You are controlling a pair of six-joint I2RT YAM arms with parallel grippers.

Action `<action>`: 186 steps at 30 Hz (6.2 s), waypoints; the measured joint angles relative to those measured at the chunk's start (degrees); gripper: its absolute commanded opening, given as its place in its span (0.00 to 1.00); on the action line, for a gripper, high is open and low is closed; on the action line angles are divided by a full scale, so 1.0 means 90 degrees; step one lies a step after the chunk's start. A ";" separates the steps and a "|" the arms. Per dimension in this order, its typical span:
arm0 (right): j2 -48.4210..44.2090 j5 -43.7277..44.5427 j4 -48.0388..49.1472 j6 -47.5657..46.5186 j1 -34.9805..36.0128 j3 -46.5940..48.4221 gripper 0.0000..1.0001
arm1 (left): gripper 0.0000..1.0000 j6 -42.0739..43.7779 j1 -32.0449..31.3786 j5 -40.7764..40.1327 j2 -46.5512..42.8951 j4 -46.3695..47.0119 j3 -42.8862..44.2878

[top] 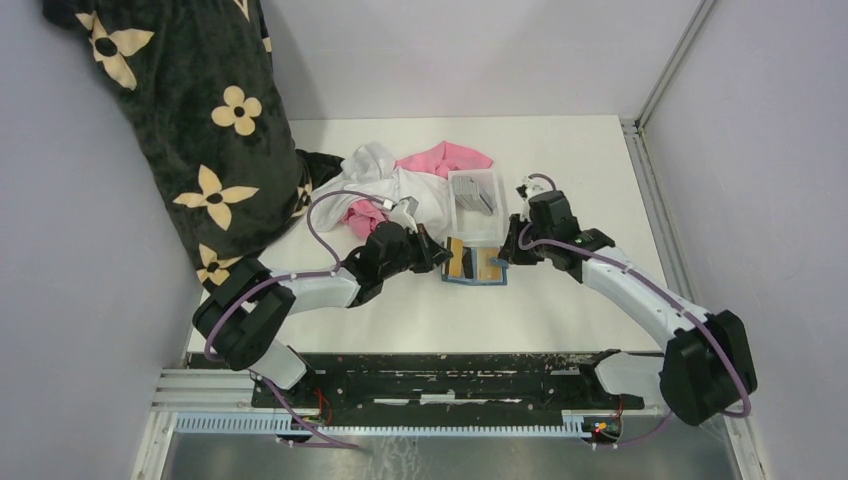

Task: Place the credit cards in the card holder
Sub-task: Pick up the credit card from the storage box, then turn over the card slot in the card holder.

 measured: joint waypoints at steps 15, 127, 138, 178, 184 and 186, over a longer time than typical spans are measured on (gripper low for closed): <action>0.1994 0.1105 0.0403 -0.0117 0.0874 0.0821 0.01 | 0.03 -0.0563 -0.0255 -0.0901 0.0352 0.0716 0.0041; 0.1700 0.2985 0.0155 -0.0386 0.1396 0.0493 0.01 | 0.23 -0.0665 -0.0381 -0.1095 0.1557 0.0148 0.0726; 0.1571 0.3475 -0.0063 -0.0466 0.1406 0.0493 0.01 | 0.21 -0.0583 -0.0432 -0.1253 0.1656 -0.0112 0.0755; 0.1268 0.1688 0.0971 0.0321 0.0172 -0.0318 0.01 | 0.18 -0.0474 -0.0461 -0.1389 0.1722 -0.0090 0.0755; 0.1205 0.1613 0.0976 0.0357 0.0112 -0.0330 0.01 | 0.18 -0.0474 -0.0461 -0.1392 0.1739 -0.0061 0.0758; 0.1180 0.1610 0.0974 0.0359 0.0104 -0.0330 0.01 | 0.18 -0.0474 -0.0461 -0.1392 0.1744 -0.0063 0.0767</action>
